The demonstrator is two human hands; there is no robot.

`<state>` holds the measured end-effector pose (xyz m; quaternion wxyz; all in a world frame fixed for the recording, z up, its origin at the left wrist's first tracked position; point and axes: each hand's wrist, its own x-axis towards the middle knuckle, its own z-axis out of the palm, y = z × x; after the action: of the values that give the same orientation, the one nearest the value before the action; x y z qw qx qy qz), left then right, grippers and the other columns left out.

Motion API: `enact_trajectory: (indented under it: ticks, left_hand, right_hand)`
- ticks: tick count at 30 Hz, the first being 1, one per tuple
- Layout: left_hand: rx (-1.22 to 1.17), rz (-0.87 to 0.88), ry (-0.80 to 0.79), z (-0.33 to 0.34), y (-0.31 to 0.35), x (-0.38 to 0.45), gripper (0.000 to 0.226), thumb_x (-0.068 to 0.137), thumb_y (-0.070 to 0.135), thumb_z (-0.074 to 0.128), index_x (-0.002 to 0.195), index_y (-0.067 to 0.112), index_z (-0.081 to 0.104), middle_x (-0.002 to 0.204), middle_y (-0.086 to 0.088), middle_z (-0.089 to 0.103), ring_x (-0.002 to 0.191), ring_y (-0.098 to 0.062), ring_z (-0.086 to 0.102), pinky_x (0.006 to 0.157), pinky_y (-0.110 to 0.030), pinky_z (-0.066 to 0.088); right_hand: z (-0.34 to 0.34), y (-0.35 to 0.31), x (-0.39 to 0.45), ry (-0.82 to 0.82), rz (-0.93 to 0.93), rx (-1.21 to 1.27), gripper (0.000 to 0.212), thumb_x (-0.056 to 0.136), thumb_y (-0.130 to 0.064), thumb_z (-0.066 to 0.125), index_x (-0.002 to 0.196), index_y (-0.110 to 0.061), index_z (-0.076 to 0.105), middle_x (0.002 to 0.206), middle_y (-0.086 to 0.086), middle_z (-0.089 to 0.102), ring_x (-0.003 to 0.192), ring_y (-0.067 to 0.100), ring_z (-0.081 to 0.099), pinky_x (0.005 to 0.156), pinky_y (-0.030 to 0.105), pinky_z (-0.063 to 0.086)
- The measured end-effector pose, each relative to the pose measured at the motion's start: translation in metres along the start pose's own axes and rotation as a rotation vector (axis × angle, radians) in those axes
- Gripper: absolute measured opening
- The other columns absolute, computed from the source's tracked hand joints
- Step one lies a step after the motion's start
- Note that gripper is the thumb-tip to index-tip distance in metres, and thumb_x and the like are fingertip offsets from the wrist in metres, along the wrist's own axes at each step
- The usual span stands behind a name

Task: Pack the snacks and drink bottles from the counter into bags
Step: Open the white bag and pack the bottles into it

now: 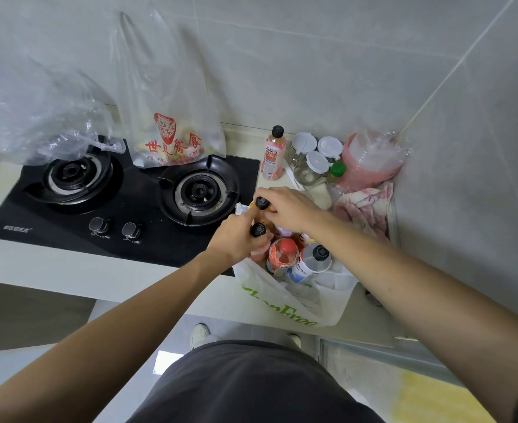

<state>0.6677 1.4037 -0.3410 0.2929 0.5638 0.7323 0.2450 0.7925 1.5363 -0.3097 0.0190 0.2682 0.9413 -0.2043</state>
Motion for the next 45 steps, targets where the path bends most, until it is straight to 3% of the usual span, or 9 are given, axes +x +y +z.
enact_trajectory:
  ticks: [5, 10, 14, 20, 28, 33, 38, 41, 45]
  left_hand:
    - [0.034, 0.040, -0.054, -0.008, -0.004, -0.001, 0.045, 0.085, 0.042, 0.074, 0.119, 0.037, 0.044, 0.085, -0.002, 0.072, 0.064, -0.023, 0.068, 0.065, -0.047, 0.059]
    - [0.071, 0.059, -0.064, -0.014, -0.005, 0.002, 0.032, 0.084, 0.050, 0.072, 0.108, 0.038, 0.053, 0.078, 0.003, 0.069, 0.067, -0.018, 0.066, 0.064, -0.038, 0.055]
    - [0.161, 0.077, -0.009, -0.024, 0.002, 0.003, 0.030, 0.088, 0.053, 0.069, 0.104, 0.030, 0.059, 0.066, 0.002, 0.065, 0.065, -0.014, 0.062, 0.059, -0.034, 0.047]
    - [0.232, 0.083, 0.059, -0.040, 0.009, 0.020, 0.041, 0.091, 0.066, 0.049, 0.101, 0.027, 0.059, 0.068, 0.006, 0.066, 0.069, -0.018, 0.064, 0.061, -0.034, 0.053]
    - [0.307, 0.123, 0.074, -0.055, 0.022, 0.067, 0.026, 0.097, 0.054, 0.052, 0.098, 0.028, 0.055, 0.071, 0.011, 0.064, 0.074, -0.022, 0.064, 0.060, -0.032, 0.048]
    - [0.359, 0.204, 0.094, -0.056, 0.038, 0.109, 0.035, 0.097, 0.058, 0.043, 0.110, 0.027, 0.054, 0.087, 0.008, 0.067, 0.081, -0.025, 0.063, 0.065, -0.036, 0.050]
    - [0.415, 0.231, 0.078, -0.048, 0.050, 0.158, 0.048, 0.098, 0.046, 0.052, 0.139, 0.025, 0.039, 0.132, -0.009, 0.052, 0.103, -0.039, 0.064, 0.070, -0.042, 0.051]
    - [0.467, 0.184, 0.078, -0.045, 0.057, 0.186, 0.058, 0.098, 0.039, 0.052, 0.149, 0.024, 0.029, 0.139, -0.017, 0.041, 0.111, -0.046, 0.059, 0.073, -0.049, 0.049]
    - [0.543, 0.101, 0.022, -0.043, 0.061, 0.217, 0.062, 0.100, 0.038, 0.051, 0.154, 0.023, 0.025, 0.139, -0.021, 0.036, 0.115, -0.047, 0.055, 0.086, -0.057, 0.052]
  right_hand:
    - [-0.003, 0.001, 0.000, -0.017, 0.010, 0.019, 0.020, 0.096, -0.020, 0.062, 0.115, -0.025, 0.056, 0.090, -0.003, 0.056, 0.082, 0.024, 0.056, 0.064, 0.035, 0.039]
    - [-0.007, 0.003, 0.001, -0.023, 0.046, 0.034, 0.013, 0.099, -0.029, 0.058, 0.112, -0.029, 0.056, 0.075, -0.010, 0.055, 0.075, 0.023, 0.060, 0.066, 0.042, 0.052]
    - [-0.010, 0.004, 0.000, 0.025, 0.077, 0.070, 0.022, 0.101, -0.038, 0.057, 0.120, -0.030, 0.059, 0.071, -0.013, 0.052, 0.074, 0.020, 0.060, 0.063, 0.037, 0.049]
    - [-0.021, 0.012, -0.004, 0.124, 0.149, 0.095, 0.033, 0.103, -0.046, 0.051, 0.131, -0.028, 0.058, 0.108, -0.001, 0.069, 0.094, 0.021, 0.065, 0.079, 0.044, 0.056]
    - [-0.040, 0.052, -0.041, 0.245, 0.333, 0.041, 0.029, 0.104, -0.042, 0.050, 0.126, -0.026, 0.062, 0.119, -0.005, 0.070, 0.096, 0.018, 0.068, 0.081, 0.046, 0.058]
    - [-0.040, 0.085, -0.096, 0.329, 0.511, 0.004, 0.024, 0.101, -0.037, 0.055, 0.118, -0.025, 0.066, 0.113, -0.005, 0.070, 0.097, 0.019, 0.065, 0.079, 0.041, 0.055]
    - [-0.027, 0.114, -0.161, 0.356, 0.724, -0.009, 0.020, 0.097, -0.032, 0.058, 0.087, -0.015, 0.059, 0.087, 0.006, 0.062, 0.080, 0.029, 0.060, 0.065, 0.041, 0.049]
    - [-0.014, 0.127, -0.203, 0.365, 0.851, -0.162, 0.027, 0.096, -0.039, 0.061, 0.083, -0.015, 0.060, 0.088, 0.009, 0.064, 0.084, 0.032, 0.060, 0.068, 0.040, 0.049]
    - [0.007, 0.125, -0.234, 0.189, 0.856, -0.286, 0.048, 0.092, -0.048, 0.021, 0.091, -0.019, 0.059, 0.095, 0.008, 0.061, 0.097, 0.031, 0.059, 0.082, 0.043, 0.050]
